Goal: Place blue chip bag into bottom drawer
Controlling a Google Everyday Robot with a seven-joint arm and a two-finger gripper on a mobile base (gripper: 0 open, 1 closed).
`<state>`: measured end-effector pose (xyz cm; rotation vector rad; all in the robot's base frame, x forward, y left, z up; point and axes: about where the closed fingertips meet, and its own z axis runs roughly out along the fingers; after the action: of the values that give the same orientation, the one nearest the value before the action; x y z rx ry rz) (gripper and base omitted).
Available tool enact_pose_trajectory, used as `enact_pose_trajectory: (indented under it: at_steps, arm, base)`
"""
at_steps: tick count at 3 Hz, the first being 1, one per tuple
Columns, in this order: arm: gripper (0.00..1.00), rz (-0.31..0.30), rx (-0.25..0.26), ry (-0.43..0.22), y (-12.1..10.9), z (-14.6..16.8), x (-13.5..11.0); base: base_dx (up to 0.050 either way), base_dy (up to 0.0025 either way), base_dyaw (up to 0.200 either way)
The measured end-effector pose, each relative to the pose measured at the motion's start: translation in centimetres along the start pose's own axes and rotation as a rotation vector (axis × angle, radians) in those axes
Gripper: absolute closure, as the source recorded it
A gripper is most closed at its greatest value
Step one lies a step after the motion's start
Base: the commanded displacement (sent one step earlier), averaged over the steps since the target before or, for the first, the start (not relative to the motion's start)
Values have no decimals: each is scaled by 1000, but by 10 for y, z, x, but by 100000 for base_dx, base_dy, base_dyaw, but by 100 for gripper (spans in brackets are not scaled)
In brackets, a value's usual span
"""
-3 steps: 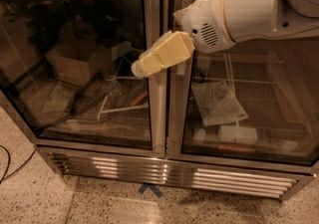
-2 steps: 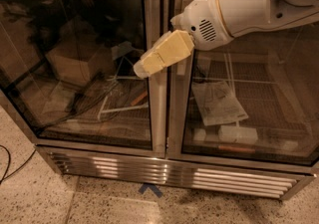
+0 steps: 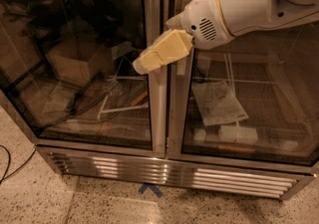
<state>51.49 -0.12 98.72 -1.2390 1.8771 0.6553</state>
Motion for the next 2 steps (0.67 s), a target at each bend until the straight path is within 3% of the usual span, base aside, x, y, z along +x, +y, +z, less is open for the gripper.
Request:
enact_pose_trajectory:
  at_steps: [2]
  arm:
    - [40, -6, 9, 1, 1, -1, -1]
  base:
    - [0, 0, 0]
